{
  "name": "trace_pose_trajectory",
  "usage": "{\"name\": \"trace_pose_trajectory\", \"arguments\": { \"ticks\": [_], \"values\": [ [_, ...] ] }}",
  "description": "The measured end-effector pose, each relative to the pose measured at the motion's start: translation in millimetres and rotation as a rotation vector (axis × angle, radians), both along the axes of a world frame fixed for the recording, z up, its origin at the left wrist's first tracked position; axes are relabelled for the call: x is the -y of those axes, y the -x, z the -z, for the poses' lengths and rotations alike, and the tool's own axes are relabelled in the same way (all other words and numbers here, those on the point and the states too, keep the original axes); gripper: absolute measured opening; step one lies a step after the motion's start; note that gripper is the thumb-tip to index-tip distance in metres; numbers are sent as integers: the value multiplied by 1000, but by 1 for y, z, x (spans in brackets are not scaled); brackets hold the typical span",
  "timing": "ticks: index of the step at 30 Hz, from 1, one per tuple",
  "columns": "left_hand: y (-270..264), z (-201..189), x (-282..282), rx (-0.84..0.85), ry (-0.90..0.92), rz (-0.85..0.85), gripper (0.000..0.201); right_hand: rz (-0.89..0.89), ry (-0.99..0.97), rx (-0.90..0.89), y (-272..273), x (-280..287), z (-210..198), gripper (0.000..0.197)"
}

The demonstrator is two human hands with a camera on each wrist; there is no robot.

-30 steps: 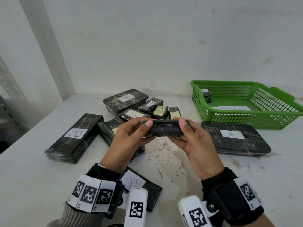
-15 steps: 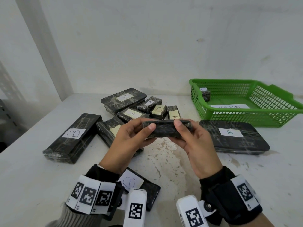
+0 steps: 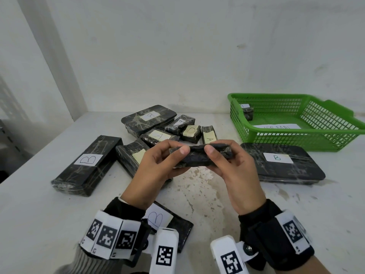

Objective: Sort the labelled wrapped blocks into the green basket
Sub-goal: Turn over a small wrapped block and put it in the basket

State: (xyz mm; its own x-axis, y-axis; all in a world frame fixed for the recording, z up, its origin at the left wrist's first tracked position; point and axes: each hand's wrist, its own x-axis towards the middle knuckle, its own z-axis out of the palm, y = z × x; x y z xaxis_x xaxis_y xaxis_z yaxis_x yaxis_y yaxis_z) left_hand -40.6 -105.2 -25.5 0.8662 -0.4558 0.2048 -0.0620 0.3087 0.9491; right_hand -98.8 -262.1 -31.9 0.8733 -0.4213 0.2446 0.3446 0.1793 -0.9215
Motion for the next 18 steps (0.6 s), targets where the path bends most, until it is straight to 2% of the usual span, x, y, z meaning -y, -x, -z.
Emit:
{"name": "trace_pose_trajectory", "arguments": {
  "ticks": [7, 13, 18],
  "values": [
    [0, 3, 1, 56, -12, -39, 33, -83, -34, -51, -1, 1, 0, 33],
    [2, 0, 1, 60, -36, -39, 34, -8, 78, -28, 0, -2, 3, 34],
    [2, 1, 1, 81, -76, -113, 31, -68, 53, -38, 0, -4, 4, 38]
  ]
}}
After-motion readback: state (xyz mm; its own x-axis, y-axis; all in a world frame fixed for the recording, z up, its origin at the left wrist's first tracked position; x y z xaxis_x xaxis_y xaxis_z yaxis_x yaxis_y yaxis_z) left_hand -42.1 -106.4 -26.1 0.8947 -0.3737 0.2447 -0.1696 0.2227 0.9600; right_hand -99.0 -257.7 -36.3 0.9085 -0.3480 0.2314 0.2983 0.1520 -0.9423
